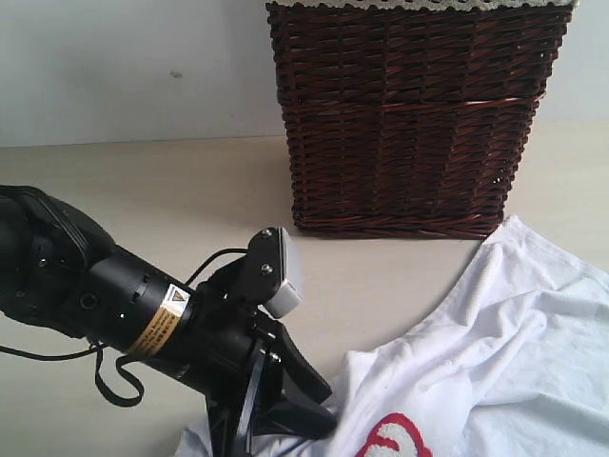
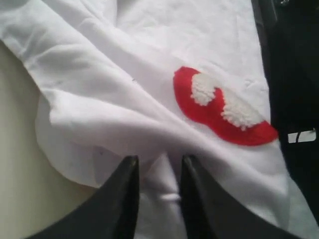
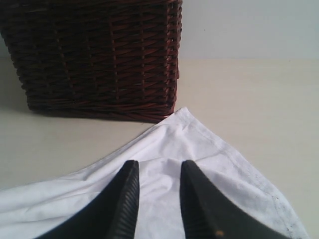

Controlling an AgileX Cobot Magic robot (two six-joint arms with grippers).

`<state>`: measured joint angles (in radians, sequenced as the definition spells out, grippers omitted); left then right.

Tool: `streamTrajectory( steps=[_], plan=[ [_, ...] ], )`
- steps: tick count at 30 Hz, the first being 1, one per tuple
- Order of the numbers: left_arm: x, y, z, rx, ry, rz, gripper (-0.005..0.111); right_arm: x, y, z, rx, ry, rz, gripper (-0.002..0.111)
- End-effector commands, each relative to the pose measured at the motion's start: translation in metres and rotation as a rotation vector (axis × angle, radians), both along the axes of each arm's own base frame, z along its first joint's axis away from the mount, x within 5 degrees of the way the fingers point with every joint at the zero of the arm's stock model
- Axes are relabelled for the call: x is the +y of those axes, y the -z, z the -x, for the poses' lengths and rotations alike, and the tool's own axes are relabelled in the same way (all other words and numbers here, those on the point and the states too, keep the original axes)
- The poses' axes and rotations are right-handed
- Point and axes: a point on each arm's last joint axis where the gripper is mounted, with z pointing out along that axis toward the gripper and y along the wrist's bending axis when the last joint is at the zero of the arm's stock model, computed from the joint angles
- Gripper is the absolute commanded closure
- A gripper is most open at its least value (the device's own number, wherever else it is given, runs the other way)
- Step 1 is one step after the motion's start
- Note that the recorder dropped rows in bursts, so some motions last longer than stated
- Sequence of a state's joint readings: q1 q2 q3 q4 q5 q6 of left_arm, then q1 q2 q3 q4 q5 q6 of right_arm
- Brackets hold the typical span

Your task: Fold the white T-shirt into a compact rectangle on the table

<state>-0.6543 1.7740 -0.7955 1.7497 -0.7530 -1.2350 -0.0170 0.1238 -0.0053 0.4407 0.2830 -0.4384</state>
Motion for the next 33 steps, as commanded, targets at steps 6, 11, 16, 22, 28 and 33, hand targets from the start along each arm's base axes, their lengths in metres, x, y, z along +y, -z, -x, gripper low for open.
streamTrajectory(
  steps=[6,11,16,22,28,33],
  plan=[
    [0.003,0.007,-0.012,-0.109,-0.098,-0.087,0.107,0.000,0.001,0.000,-0.004,0.000,0.001,0.079],
    [0.010,0.008,-0.024,-0.209,-0.198,-0.159,0.107,0.000,0.001,0.000,-0.004,0.000,0.001,0.079],
    [0.026,-0.002,-0.054,-0.425,-0.417,-0.281,0.107,0.000,0.001,0.000,-0.004,0.000,0.001,0.079],
    [0.040,-0.026,-0.091,-0.576,-0.608,-0.325,0.107,0.000,0.001,0.000,-0.004,0.000,0.001,0.079],
    [0.031,-0.041,-0.120,-0.655,-0.610,-0.292,0.107,0.000,0.001,0.000,-0.004,0.000,0.001,0.079],
    [0.021,-0.026,-0.145,-0.710,-0.615,-0.351,0.107,0.000,0.001,0.000,-0.004,0.000,0.001,0.079]
  ],
)
